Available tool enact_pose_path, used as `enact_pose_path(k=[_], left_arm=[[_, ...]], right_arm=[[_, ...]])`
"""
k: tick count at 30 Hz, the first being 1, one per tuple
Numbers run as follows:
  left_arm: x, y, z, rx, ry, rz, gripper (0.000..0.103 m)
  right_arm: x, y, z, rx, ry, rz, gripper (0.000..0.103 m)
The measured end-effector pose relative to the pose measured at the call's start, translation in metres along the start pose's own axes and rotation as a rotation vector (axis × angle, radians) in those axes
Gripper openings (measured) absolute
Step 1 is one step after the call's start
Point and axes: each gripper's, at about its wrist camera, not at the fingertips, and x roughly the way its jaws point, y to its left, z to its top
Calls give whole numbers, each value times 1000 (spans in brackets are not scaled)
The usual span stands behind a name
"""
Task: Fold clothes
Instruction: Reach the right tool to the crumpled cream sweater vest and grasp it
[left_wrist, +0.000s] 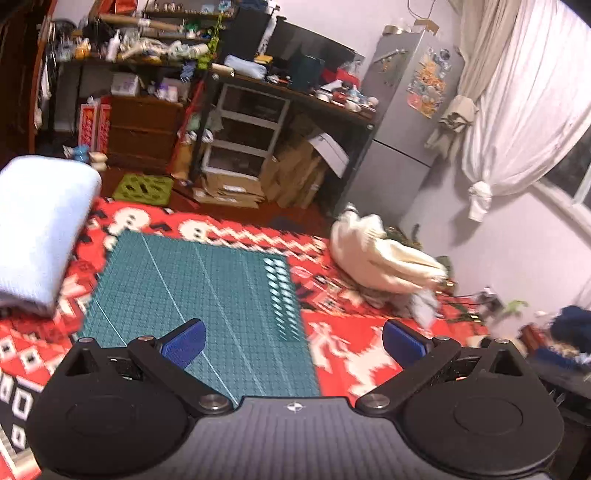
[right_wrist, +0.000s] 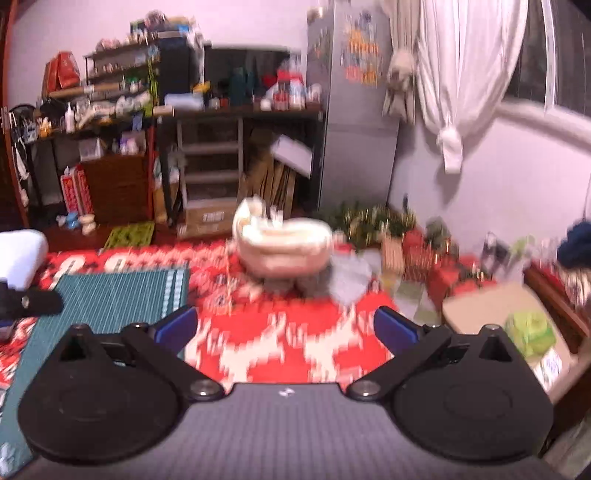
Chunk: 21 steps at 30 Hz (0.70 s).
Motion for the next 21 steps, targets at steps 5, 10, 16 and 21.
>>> enact_pose_path(k=[5,10,16,21], left_arm=[[28,14,15,14,-18,-15,103],[62,32,27,-54,49,-47,103],[98,40,25,-62,90,-35,100],[120,50,21,-88,118,-23,89]], right_arm=[[64,14,20,-127,-39,105,103],[142,22,45,-204,0,115,103],[212,47,63,-332,-22,72,102],[270,66,65,-368,32,61,86]])
